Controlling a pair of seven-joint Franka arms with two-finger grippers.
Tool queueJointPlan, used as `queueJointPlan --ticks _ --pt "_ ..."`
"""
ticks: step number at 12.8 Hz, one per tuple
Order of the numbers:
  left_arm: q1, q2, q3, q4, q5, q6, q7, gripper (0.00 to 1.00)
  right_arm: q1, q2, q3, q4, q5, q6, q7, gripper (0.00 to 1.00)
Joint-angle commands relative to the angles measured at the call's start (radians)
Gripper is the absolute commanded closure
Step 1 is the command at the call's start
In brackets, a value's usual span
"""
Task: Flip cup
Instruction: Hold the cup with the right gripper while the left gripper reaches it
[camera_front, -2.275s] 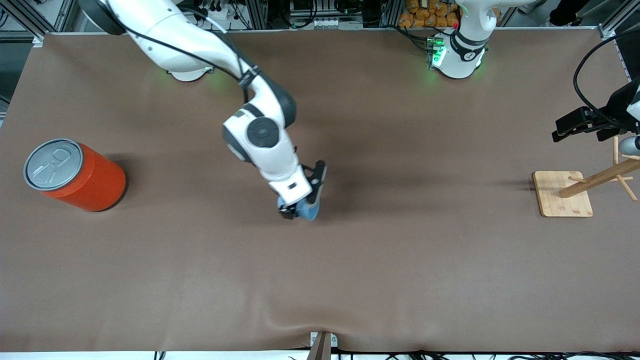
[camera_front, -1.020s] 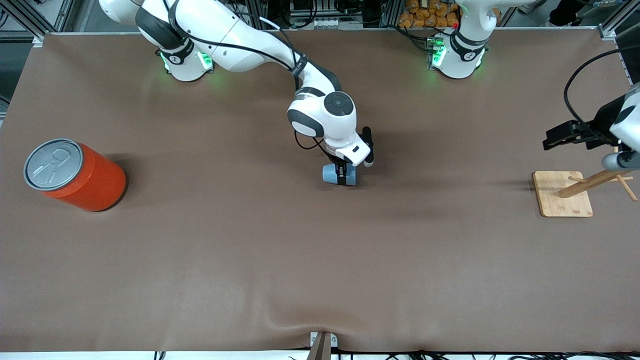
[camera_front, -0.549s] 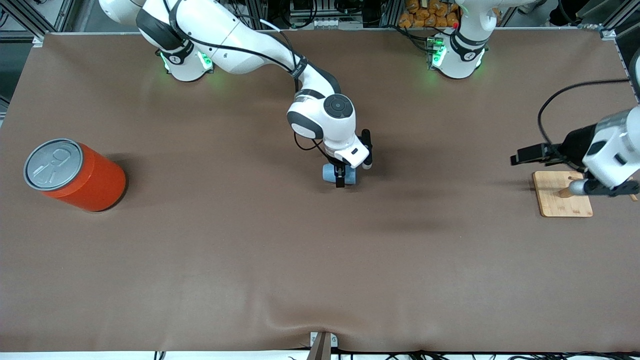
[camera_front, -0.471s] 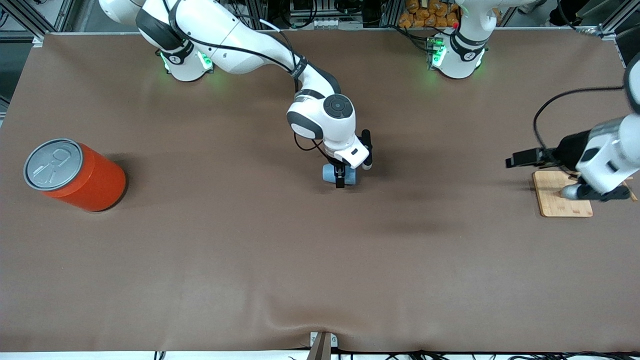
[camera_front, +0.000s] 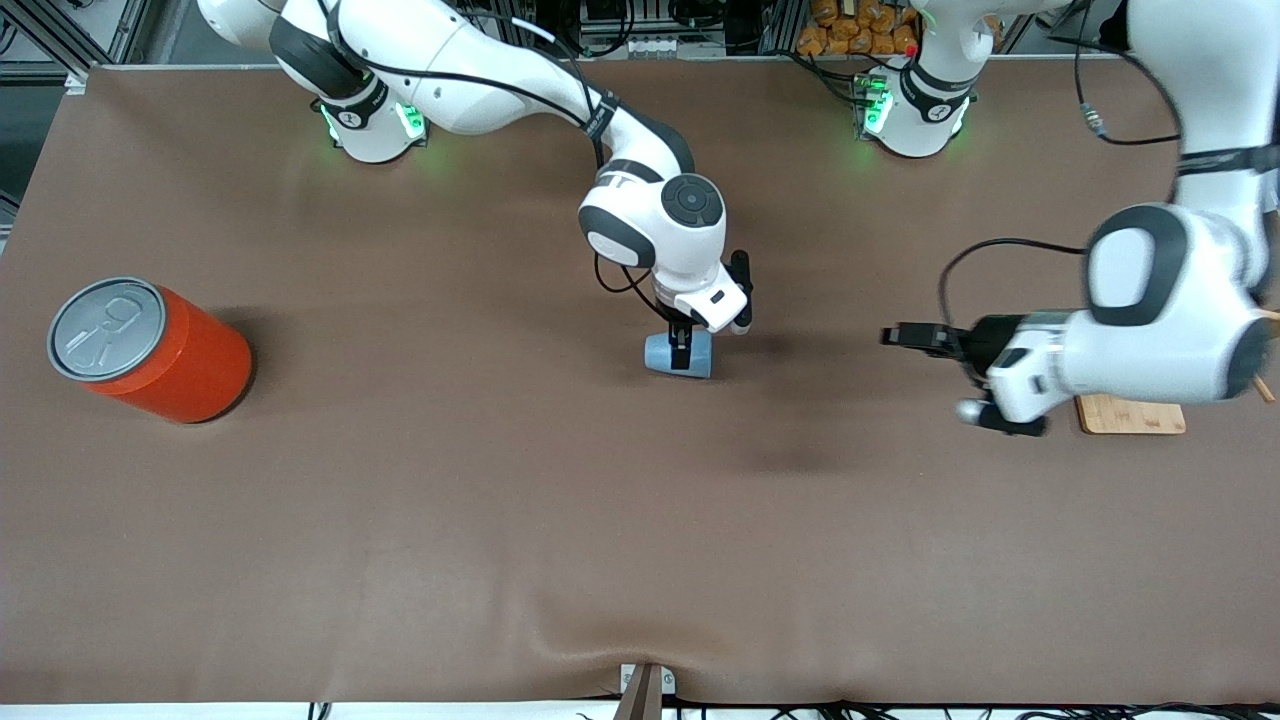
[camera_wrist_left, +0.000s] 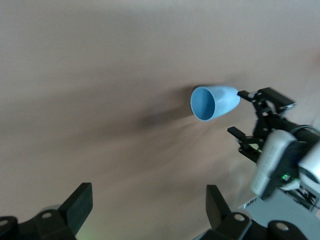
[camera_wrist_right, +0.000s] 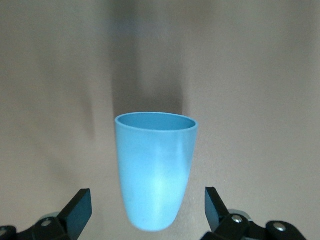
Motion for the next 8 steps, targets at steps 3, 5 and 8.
queueJointPlan --ticks 3,5,8 --pt "-0.02 0.017 -0.106 -0.203 -0.176 0.28 0.073 0.0 -0.22 -0.055 0.235 0.054 -0.026 -0.215 0.013 0.0" --pt "-0.072 0.07 -0.111 -0.204 -0.225 0.347 0.073 0.0 -0.319 -0.074 0.28 0.062 -0.026 -0.238 0.013 0.0" --pt "-0.169 0.135 -0.111 -0.227 -0.328 0.517 0.072 0.0 -0.474 -0.121 0.287 0.062 -0.022 -0.254 0.008 0.0"
